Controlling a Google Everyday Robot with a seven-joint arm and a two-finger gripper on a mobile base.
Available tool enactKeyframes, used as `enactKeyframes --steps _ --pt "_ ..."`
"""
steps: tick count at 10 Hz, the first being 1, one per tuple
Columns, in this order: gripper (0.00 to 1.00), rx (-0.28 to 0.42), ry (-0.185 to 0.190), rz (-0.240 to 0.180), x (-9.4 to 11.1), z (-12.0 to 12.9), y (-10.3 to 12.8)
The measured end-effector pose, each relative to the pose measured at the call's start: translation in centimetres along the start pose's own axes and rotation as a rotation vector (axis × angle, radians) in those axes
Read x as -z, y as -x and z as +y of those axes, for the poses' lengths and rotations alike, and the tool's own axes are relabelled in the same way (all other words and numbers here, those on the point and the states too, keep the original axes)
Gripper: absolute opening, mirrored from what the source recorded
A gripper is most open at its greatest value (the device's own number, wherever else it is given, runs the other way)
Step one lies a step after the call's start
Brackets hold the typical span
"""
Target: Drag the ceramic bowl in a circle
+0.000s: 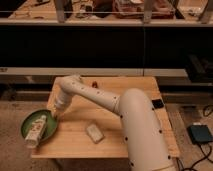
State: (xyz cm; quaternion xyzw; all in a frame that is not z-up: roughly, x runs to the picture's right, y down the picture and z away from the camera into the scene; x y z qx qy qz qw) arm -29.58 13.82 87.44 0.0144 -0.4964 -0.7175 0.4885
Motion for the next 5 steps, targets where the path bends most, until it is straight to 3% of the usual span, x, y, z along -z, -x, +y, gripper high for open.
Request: enactKeyframes --steps 3,5 --pt "0.00 -0.048 0.043 0.035 2.0 3.1 -0.9" --pt "0.00 -0.124 0.097 0.041 3.4 7.3 0.3"
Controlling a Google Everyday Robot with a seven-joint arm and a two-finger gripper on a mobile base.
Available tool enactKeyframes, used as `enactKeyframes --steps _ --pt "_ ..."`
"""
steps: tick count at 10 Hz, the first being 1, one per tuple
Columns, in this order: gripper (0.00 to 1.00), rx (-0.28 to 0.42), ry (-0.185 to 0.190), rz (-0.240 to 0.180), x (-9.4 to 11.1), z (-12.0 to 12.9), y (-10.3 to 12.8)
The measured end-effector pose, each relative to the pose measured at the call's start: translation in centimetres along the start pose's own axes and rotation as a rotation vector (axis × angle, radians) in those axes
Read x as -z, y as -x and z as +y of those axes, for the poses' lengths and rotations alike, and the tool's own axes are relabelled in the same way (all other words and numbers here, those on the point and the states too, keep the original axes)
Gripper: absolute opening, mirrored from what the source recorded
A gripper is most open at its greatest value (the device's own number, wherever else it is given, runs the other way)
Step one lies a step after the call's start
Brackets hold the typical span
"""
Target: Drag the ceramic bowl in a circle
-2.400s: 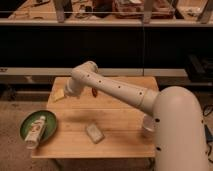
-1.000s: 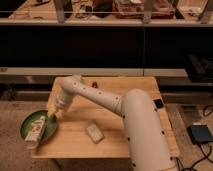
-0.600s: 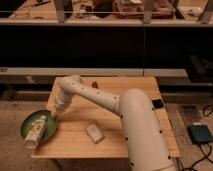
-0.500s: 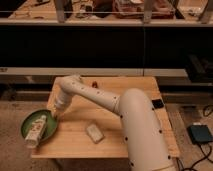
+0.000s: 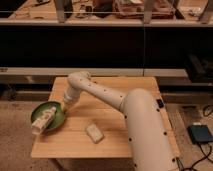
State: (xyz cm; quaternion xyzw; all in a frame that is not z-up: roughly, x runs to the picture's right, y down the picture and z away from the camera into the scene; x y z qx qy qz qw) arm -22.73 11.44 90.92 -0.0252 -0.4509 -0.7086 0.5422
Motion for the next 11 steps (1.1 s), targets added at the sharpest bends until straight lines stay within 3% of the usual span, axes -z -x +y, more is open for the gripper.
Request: enactKeyframes --steps 2,4,7,9,10,11 --pt "0.00 -0.084 0.069 0.007 1.8 4.9 2.0" --pt "0.00 -0.139 0.133 0.021 4.0 8.1 4.4" --pt "0.00 -0.175 0.272 0.040 8.5 11.8 8.7" --pt "0.00 -0.158 0.333 0.023 10.7 12.0 11.5" --pt "0.00 -0.139 0.338 0.009 10.7 11.3 12.3" --pt "0.00 -0.112 0.332 -0.030 9.8 10.2 13.9"
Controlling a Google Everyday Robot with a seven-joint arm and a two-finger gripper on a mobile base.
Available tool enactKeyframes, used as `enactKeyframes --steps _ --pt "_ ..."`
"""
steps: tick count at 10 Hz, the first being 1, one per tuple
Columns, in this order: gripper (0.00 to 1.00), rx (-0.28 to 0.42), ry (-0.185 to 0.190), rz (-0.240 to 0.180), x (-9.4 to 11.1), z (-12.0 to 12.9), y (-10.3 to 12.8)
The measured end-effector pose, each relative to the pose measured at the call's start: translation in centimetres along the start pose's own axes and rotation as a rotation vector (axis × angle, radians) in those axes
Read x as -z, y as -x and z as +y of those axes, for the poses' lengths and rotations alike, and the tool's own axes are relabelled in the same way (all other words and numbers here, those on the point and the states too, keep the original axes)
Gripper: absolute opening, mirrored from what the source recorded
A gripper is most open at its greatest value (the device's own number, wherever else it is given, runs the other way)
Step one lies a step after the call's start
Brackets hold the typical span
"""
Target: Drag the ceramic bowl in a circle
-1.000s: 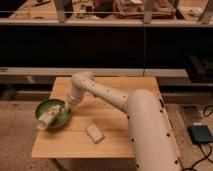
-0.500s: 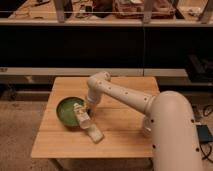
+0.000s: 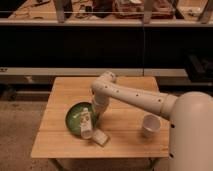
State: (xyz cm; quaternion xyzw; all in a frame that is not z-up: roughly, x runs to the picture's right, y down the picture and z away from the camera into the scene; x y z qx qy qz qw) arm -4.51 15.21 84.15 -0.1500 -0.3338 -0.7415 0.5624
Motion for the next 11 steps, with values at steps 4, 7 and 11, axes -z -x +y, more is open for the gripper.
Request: enactKeyframes --steps 4,7,11 --pt "0.00 0.087 -0.087 -0.097 -3.1 -6.6 4.0" --pt "0.00 0.123 -0.134 -0.086 -3.7 -10.1 1.9" --pt "0.00 0.217 -0.175 -0.038 -3.8 -14.8 -3.9"
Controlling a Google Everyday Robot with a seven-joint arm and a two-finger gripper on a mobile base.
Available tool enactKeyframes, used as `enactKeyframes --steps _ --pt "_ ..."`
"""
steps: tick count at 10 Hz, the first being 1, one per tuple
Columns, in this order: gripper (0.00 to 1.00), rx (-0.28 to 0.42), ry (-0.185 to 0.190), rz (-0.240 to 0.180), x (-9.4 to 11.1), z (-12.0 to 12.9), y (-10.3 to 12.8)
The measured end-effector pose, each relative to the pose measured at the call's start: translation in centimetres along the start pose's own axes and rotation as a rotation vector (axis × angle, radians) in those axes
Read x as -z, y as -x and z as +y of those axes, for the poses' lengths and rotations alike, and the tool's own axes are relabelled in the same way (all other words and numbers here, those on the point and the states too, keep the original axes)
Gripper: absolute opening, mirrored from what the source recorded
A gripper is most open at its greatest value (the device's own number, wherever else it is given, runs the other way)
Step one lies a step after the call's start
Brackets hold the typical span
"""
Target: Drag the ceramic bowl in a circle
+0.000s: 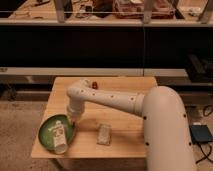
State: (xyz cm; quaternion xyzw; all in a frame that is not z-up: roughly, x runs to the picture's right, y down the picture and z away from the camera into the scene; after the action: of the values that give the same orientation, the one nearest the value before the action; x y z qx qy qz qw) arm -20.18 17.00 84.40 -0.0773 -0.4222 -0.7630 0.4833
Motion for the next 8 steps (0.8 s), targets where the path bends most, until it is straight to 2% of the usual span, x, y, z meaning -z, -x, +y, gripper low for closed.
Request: enactKeyframes --steps 2,4,6,7,8 --pt "0.00 0.011 -0.002 0.017 0.1 0.3 -2.7" --pt "0.00 -0.016 -0.003 0.025 0.0 2.0 -4.6" --pt "0.00 -0.067 0.018 0.052 1.1 5.2 -5.7" --pt "0.00 -0.106 0.044 0.070 2.5 7.6 -5.7" --pt "0.00 -0.129 0.056 0.077 3.1 8.9 -5.3"
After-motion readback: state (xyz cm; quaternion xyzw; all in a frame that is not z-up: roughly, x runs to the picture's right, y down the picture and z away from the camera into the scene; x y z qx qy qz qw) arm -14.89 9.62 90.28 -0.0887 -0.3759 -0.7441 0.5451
